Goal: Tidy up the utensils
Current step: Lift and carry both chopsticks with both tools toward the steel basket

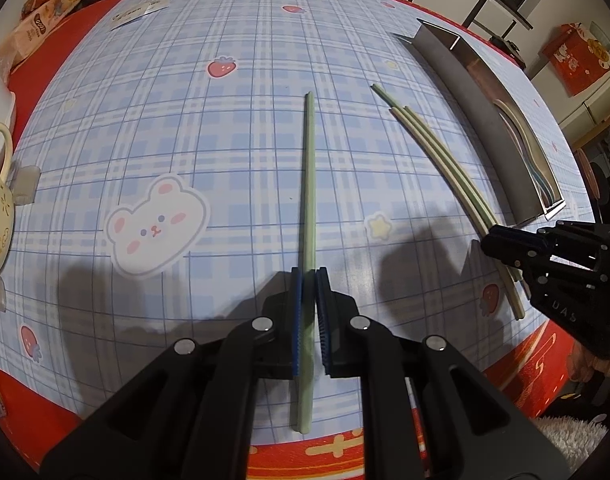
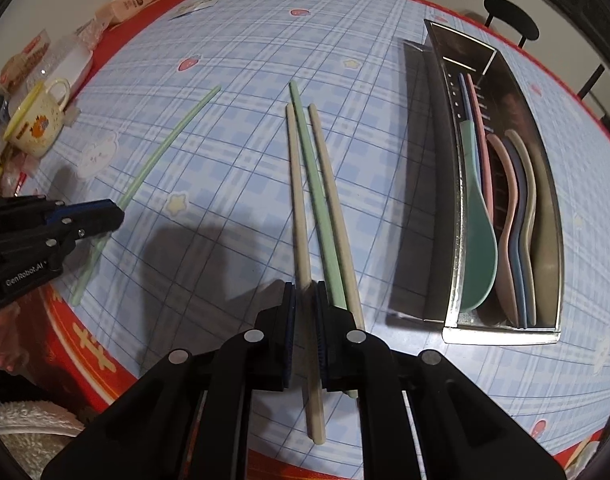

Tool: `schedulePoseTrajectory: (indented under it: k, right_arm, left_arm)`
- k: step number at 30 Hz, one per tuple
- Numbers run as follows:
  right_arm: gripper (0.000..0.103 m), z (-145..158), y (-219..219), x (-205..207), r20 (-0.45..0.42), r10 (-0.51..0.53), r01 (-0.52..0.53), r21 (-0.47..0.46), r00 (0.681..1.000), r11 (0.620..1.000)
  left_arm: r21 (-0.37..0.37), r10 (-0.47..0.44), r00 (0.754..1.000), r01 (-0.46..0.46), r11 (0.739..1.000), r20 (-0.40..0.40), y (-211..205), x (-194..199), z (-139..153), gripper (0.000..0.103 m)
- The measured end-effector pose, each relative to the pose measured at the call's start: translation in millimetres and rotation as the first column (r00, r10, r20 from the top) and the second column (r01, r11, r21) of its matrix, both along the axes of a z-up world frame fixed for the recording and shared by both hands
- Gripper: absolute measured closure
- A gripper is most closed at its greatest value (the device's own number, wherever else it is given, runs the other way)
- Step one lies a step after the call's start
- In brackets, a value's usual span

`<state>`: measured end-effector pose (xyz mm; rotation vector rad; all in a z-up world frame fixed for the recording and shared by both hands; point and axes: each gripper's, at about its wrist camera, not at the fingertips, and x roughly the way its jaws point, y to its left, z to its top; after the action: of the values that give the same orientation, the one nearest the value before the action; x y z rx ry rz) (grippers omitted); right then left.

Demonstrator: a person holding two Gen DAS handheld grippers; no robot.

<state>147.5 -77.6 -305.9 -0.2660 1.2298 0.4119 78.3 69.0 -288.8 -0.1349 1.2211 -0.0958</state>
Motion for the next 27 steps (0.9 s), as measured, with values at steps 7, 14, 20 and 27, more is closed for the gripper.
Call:
schedulePoseTrajectory:
  k: [7, 14, 20, 27]
  right_arm:
    - [0.095, -0.2, -0.9, 0.3, 0.014, -0.003, 0.002, 0.013, 1.0, 1.0]
    - [0.097, 0.5, -7.4, 1.6, -0.007, -0.028, 0.028, 0.05, 1.0, 0.998]
    - [0.097, 20.1, -17.6, -4.4, 0.008, -0.046, 0.044, 0.159, 0.999, 0.986]
    - [0.097, 42.0, -31.1, -9.5, 0.036, -0.072, 0.06, 0.254, 0.997, 0.965]
  left_arm:
    - [0.02, -0.011, 1.0, 0.011, 1.0, 0.0, -3.3, 1.1, -0.4, 0.09]
    - [0.027, -0.021, 1.0, 0.021, 0.999, -0.007, -4.8, 4.7, -0.6, 0.091]
    - [-0.022, -0.009, 1.0, 0.008, 1.0, -0.025, -2.4, -1.0, 0.8, 0.093]
    - [-0.068, 0.0, 1.0, 0.001, 0.998, 0.001, -5.3, -4.8, 11.4, 0.093]
